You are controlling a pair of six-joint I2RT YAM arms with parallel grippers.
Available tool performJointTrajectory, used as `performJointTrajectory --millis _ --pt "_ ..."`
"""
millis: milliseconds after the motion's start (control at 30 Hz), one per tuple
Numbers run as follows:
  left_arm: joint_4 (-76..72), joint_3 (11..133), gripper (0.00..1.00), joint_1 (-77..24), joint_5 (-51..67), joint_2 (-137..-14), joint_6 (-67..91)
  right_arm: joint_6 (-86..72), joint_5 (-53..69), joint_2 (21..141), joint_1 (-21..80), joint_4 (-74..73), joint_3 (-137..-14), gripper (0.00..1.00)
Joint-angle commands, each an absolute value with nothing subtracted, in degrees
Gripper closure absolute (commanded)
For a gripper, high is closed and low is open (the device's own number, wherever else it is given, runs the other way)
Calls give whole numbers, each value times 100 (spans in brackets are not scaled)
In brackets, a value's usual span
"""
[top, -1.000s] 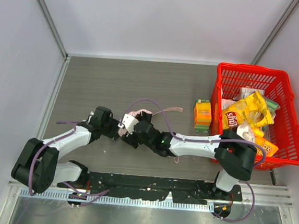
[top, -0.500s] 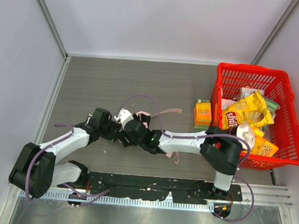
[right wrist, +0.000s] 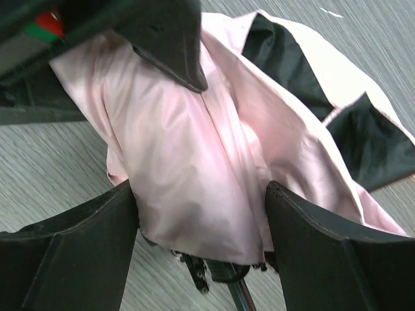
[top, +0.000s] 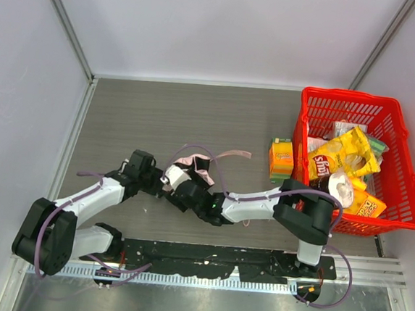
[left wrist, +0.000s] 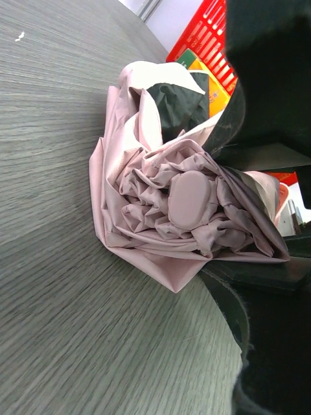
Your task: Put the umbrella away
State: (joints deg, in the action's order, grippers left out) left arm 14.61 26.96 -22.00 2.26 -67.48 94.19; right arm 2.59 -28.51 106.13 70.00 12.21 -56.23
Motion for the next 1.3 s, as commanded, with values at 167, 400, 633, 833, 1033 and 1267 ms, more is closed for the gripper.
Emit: performJointTrajectory --millis 167,400,633,833,1033,1267 --pt "2391 2646 100 -2109 53 -6759 9123 421 -3630 9318 6864 -263 -5027 23" --pt "2399 2628 100 -2101 53 -6715 9132 650 -1710 8772 6864 -47 -5335 21" --pt "2487 2646 100 -2092 -88 -6680 9132 1177 -1248 9762 6873 615 -6247 19" --pt "2487 2619 100 -2092 -62 -6644 9149 1713 -1125 10642 6882 913 -6618 19" --pt "2479 2610 100 -2066 -26 -6662 9185 1890 -1591 10837 6873 1624 -5786 19" --pt "2434 2654 100 -2039 167 -6829 9150 2030 -1889 11257 6794 1618 -5695 29"
